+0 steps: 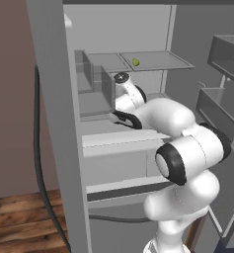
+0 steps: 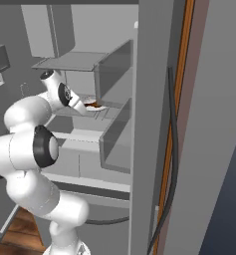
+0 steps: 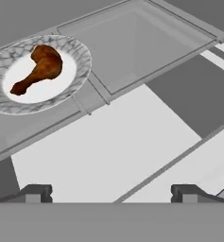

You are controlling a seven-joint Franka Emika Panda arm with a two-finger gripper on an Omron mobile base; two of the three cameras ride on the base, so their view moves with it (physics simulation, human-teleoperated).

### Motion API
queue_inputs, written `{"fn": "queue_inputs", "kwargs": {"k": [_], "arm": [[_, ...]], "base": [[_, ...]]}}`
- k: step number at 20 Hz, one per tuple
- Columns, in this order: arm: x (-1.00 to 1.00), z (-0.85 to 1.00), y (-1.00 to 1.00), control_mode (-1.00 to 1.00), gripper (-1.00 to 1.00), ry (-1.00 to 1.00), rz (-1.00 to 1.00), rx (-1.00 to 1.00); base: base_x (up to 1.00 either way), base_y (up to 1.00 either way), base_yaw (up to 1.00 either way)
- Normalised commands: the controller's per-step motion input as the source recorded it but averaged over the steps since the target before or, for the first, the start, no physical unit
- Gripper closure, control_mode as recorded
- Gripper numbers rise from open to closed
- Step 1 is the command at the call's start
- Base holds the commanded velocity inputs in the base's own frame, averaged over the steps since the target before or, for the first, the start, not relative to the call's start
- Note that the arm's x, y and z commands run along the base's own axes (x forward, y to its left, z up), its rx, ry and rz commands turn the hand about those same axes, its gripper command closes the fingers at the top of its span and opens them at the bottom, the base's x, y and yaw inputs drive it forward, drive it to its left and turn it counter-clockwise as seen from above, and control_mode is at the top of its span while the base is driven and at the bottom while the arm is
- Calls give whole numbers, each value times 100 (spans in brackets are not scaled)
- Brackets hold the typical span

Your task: Retrieve the chicken drumstick from the fridge and place it on the cutting board.

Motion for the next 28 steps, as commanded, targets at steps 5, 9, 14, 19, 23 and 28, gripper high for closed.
{"fn": "queue_inputs", "kwargs": {"k": [5, 9, 14, 19, 23, 28], "arm": [[38, -11, 15, -100, -100, 0, -8, 0], [40, -9, 1, -100, -100, 0, -5, 0], [37, -8, 0, -100, -100, 0, -3, 0], [25, -9, 0, -100, -100, 0, 0, 0], [18, -8, 0, -100, -100, 0, 0, 0], [22, -13, 0, -100, -100, 0, 0, 0]], "base": [[0, 0, 0], [0, 0, 0], [0, 0, 0], [0, 0, 0], [0, 0, 0], [0, 0, 0]]}}
